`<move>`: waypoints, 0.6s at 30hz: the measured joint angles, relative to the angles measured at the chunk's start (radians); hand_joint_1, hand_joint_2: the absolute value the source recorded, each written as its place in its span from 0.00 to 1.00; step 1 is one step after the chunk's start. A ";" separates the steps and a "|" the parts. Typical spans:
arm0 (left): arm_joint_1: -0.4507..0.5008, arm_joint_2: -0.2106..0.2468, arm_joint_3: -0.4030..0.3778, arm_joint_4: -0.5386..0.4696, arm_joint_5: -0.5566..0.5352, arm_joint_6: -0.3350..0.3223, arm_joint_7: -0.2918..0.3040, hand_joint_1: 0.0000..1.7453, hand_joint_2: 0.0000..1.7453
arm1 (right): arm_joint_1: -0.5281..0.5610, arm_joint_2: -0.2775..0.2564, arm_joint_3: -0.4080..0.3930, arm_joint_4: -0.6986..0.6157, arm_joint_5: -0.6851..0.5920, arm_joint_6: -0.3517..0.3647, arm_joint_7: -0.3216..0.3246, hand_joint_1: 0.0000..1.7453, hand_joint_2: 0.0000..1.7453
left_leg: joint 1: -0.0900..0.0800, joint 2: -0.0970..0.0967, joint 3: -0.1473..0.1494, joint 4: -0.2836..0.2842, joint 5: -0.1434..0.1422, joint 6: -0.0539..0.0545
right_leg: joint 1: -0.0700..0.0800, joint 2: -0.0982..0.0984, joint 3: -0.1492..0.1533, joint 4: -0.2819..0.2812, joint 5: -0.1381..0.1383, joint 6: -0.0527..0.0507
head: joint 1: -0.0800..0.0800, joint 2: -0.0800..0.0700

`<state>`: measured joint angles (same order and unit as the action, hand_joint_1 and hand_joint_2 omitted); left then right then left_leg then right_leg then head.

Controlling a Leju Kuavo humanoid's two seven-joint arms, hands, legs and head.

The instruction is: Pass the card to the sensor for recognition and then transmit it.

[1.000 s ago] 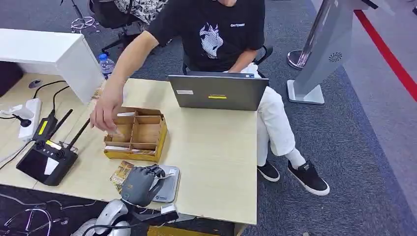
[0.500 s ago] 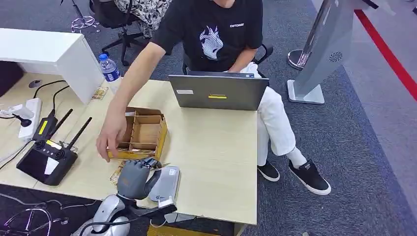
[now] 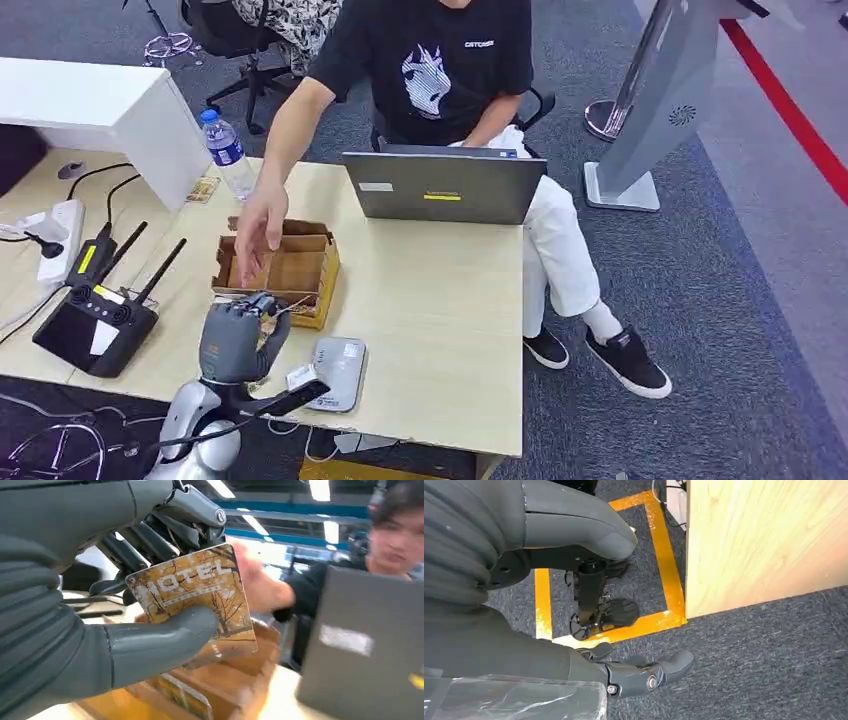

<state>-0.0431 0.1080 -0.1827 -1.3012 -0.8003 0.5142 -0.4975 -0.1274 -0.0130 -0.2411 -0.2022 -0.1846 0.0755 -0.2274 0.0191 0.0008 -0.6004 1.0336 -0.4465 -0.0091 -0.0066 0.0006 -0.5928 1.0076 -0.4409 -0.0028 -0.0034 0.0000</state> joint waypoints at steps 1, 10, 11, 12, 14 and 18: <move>-0.002 0.004 0.021 -0.003 0.017 -0.001 -0.008 1.00 1.00 | 0.000 0.000 0.000 0.000 0.002 0.000 0.000 0.00 1.00 | 0.000 0.000 0.000 0.000 0.000 0.000 | 0.000 0.000 0.000 0.000 0.000 0.000 | 0.000 0.000; -0.008 0.018 0.153 -0.010 0.061 -0.002 -0.034 1.00 1.00 | 0.000 0.002 -0.010 0.000 0.005 -0.001 0.000 0.00 1.00 | 0.000 0.000 0.000 0.000 0.000 0.000 | 0.000 0.000 0.000 0.000 0.000 0.000 | 0.000 0.000; -0.008 0.018 0.161 -0.010 0.061 -0.002 -0.035 0.98 1.00 | 0.000 0.002 -0.010 0.000 0.005 -0.002 0.000 0.00 1.00 | 0.000 0.000 -0.001 0.000 0.000 0.000 | 0.000 0.000 0.000 0.000 0.000 0.000 | 0.000 0.000; -0.008 0.018 0.166 -0.010 0.061 -0.002 -0.038 0.55 1.00 | 0.000 0.002 -0.011 0.000 0.005 -0.002 0.000 0.00 1.00 | 0.000 0.000 -0.001 0.000 0.000 0.000 | 0.000 0.000 0.000 0.000 0.000 0.000 | 0.000 0.000; -0.008 0.018 0.176 -0.010 0.061 0.000 -0.041 0.18 1.00 | 0.000 0.003 -0.013 0.000 0.005 -0.002 0.000 0.00 1.00 | 0.000 0.000 -0.001 0.000 0.000 0.000 | 0.000 0.000 -0.001 0.000 0.000 0.000 | 0.000 0.000; -0.009 0.015 0.191 -0.010 0.059 0.000 -0.051 0.10 1.00 | 0.000 0.003 -0.018 0.000 0.008 -0.002 0.000 0.00 1.00 | 0.000 0.000 -0.001 0.000 0.000 0.000 | 0.000 0.000 -0.001 0.000 0.000 0.000 | 0.000 0.000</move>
<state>-0.0524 0.1232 0.0084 -1.3108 -0.7408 0.5146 -0.5489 -0.1278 -0.0095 -0.2586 -0.2022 -0.1762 0.0740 -0.2274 0.0190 0.0008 -0.6012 1.0336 -0.4464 -0.0092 -0.0066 0.0006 -0.5936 1.0078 -0.4408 -0.0028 -0.0034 0.0000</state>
